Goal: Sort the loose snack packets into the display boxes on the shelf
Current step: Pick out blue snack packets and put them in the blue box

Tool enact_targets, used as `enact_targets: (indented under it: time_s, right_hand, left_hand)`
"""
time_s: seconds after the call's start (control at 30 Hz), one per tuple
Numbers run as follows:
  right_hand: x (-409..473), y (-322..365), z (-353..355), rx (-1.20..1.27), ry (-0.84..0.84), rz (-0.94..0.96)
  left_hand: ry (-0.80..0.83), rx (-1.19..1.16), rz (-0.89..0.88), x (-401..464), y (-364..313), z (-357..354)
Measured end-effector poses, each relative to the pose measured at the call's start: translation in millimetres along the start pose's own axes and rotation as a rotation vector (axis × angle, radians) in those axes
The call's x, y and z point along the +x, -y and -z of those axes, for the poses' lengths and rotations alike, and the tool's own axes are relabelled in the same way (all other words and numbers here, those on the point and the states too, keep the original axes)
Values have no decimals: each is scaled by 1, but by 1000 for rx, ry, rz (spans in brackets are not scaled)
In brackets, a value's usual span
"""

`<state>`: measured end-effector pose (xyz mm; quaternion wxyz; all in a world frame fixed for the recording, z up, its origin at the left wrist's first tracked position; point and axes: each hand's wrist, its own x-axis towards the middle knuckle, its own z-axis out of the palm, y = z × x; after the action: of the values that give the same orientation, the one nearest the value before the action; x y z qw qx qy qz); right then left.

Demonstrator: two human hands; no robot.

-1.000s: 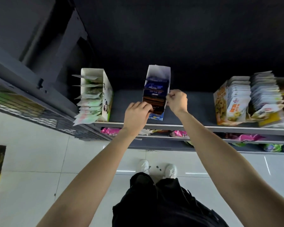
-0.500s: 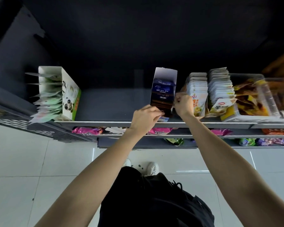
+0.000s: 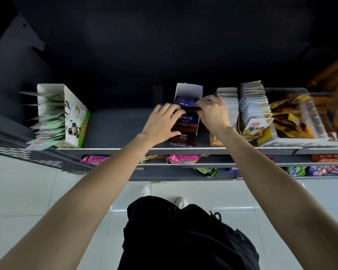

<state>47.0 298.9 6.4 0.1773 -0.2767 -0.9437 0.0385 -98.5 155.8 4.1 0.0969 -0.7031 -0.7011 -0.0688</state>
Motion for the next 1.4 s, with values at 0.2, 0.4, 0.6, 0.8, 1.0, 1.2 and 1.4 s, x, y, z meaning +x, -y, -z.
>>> enact_targets:
  time_s: [0.2, 0.4, 0.6, 0.8, 1.0, 1.2, 1.4]
  right_hand:
    - [32, -5, 11, 132, -56, -323]
    - [40, -9, 7, 261, -18, -322]
    - [22, -12, 11, 519, 78, -222]
    - [20, -12, 8, 135, 175, -120]
    - [30, -7, 5, 81, 96, -155]
    - [27, -8, 3, 170, 79, -149]
    - [27, -7, 4, 231, 85, -188]
  left_hand:
    - [7, 196, -129, 7, 4, -10]
    - [73, 183, -158, 31, 4, -15]
    - [-87, -12, -2, 52, 16, -1]
    - [-226, 47, -74, 60, 17, 8]
    - [32, 103, -365, 31, 16, -13]
    - [307, 177, -267, 45, 3, -18]
    - [407, 130, -131, 50, -6, -21]
